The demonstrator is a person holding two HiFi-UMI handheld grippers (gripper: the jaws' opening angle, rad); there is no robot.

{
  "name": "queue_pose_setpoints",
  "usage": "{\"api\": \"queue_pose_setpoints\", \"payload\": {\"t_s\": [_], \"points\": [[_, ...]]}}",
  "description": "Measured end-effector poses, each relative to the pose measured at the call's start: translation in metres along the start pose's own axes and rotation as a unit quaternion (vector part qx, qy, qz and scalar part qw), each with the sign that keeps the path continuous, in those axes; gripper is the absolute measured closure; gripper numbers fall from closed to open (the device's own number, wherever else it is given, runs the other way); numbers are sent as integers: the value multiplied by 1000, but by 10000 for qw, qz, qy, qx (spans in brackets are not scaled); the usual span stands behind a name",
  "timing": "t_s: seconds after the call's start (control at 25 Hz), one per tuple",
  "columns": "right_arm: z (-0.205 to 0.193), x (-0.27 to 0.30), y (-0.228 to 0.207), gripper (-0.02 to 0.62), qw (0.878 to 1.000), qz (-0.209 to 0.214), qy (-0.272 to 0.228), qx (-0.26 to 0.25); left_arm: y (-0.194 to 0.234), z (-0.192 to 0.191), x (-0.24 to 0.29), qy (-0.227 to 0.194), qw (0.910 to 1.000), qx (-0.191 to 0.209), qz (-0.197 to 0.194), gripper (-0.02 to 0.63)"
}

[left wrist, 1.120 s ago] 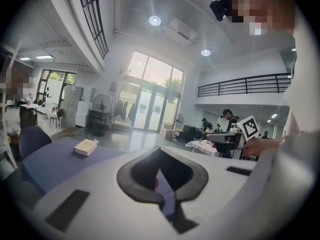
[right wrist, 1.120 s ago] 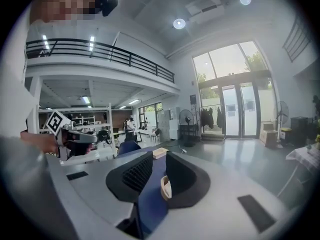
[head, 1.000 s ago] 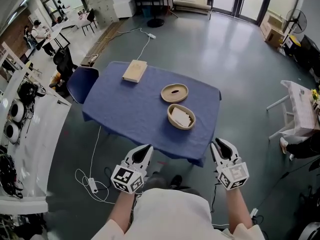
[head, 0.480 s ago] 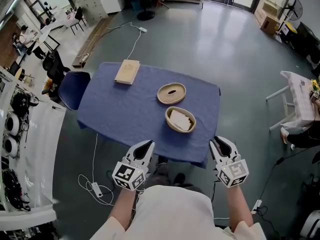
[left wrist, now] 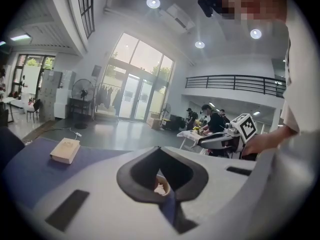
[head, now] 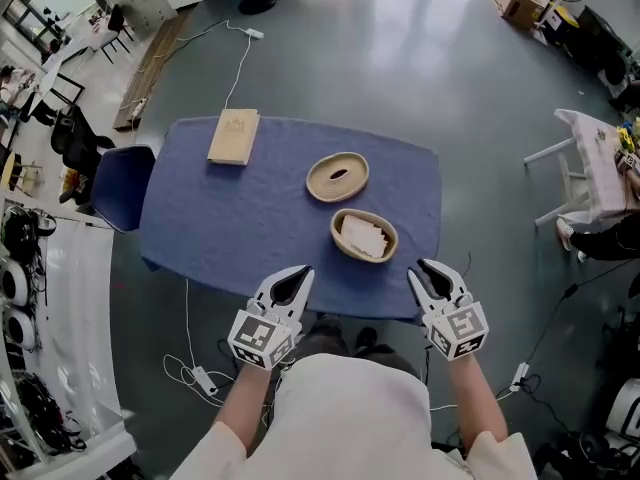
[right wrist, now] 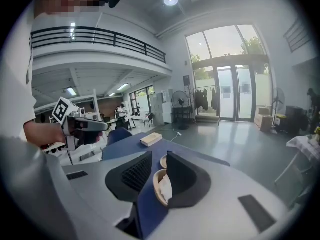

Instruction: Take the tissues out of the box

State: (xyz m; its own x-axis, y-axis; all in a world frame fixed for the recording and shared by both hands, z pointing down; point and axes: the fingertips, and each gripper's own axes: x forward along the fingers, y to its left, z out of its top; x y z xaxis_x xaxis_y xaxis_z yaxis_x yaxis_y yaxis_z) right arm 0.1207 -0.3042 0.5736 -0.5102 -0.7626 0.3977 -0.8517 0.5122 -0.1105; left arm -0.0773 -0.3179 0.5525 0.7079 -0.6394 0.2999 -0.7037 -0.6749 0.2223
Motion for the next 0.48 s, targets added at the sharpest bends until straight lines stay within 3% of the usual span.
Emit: {"api": "queue_pose_setpoints", "payload": {"t_s": [0.48], "points": [[-58,129,-12,485,9968,-254,744,172,95,-49,46,446,9978,-61,-484,598]]}}
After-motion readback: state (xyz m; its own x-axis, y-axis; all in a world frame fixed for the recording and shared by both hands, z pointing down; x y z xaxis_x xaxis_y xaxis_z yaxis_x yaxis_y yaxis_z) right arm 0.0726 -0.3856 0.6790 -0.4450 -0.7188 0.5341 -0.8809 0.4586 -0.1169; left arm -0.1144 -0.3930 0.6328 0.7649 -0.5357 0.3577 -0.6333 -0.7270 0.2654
